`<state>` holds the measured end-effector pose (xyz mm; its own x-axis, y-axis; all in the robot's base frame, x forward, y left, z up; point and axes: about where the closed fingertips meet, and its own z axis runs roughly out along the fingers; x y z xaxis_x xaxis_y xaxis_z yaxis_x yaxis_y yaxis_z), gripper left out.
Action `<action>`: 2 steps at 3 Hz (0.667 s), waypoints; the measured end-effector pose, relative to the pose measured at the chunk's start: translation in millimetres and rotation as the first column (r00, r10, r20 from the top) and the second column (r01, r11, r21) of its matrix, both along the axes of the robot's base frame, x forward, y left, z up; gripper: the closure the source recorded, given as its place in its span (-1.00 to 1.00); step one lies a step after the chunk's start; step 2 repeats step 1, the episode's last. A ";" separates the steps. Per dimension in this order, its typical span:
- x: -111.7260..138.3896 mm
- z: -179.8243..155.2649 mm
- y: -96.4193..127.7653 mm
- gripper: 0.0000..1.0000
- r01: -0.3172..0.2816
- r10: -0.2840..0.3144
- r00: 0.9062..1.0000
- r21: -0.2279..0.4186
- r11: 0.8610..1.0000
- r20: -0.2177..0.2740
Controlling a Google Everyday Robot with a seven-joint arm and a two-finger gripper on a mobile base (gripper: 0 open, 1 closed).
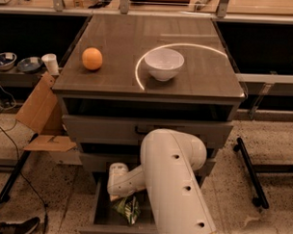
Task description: Place green jalapeno chip bag into bottom drawer
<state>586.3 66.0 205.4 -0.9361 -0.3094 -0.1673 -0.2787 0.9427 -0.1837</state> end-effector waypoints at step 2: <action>0.0 0.0 0.0 -1.00 0.000 0.000 1.000 0.000 1.000 0.000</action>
Offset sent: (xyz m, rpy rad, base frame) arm 0.0000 0.0000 0.0000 0.0000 0.0000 0.0000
